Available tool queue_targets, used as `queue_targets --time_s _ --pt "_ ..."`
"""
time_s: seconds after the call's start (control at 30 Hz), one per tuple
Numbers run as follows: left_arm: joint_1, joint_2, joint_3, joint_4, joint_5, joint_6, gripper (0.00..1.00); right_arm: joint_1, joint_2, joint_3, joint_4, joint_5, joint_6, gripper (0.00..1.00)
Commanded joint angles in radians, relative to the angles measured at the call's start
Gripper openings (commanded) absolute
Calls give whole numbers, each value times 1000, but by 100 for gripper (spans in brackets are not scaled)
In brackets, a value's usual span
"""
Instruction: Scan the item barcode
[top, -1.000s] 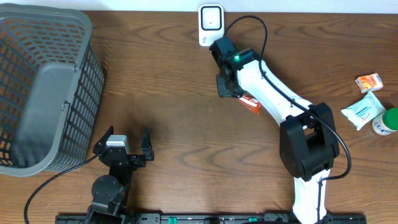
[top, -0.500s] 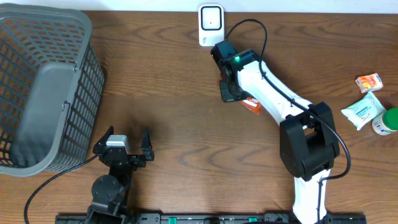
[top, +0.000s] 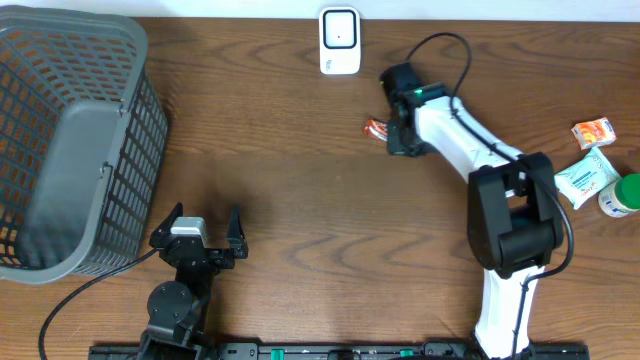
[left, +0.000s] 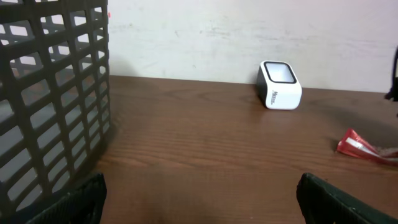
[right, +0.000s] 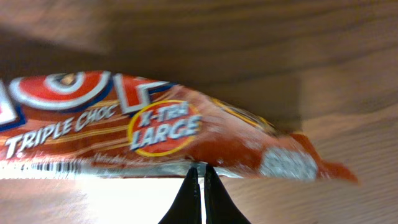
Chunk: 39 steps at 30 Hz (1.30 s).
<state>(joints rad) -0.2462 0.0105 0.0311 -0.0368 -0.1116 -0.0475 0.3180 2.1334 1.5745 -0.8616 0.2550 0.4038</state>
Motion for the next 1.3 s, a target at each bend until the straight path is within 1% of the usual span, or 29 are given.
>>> queue_targets --time_s 0.0,0.1,0.17,0.23,0.27,0.3,0.33,0.37,0.5,0.53,0.67,0.83,0.97,1.07,1.17,1.27 --pt "-4 -6 -27 -22 -20 13 98 -28 5 2 22 23 18 1" --pt "-4 -6 -27 -22 -20 13 98 -29 4 19 21 -62 -32 2" --pt "-4 -6 -27 -22 -20 13 98 -29 4 42 11 -167 -120 29" --pt "-4 -6 -27 -22 -20 13 98 -29 4 76 -25 -261 -270 64" --pt "-4 -6 -27 -22 -20 13 98 -29 4 98 -54 -293 -375 80" --pt "-4 -6 -27 -22 -20 13 98 -29 4 128 -92 -285 -488 91" --pt "-4 -6 -27 -22 -20 13 98 -30 4 145 -111 -278 -555 99" --pt "-4 -6 -27 -22 -20 13 98 -32 4 162 -123 -262 -629 99" --pt "-4 -6 -27 -22 -20 13 98 -35 5 182 -102 -170 -812 99" --pt "-4 -6 -27 -22 -20 13 98 -43 8 181 -93 -160 -880 99" --pt "-4 -6 -27 -22 -20 13 98 -63 22 181 -88 -159 -965 99" --pt "-4 -6 -27 -22 -20 13 98 -90 40 181 -64 -172 -1034 99" --pt "-4 -6 -27 -22 -20 13 98 -110 54 181 -75 -317 -1081 97" --pt "-4 -6 -27 -22 -20 13 98 -114 75 181 -97 -360 -1117 90" --pt "-4 -6 -27 -22 -20 13 98 -114 95 181 -93 -359 -1123 88" --pt "-4 -6 -27 -22 -20 13 98 -114 123 181 -77 -356 -1127 83"
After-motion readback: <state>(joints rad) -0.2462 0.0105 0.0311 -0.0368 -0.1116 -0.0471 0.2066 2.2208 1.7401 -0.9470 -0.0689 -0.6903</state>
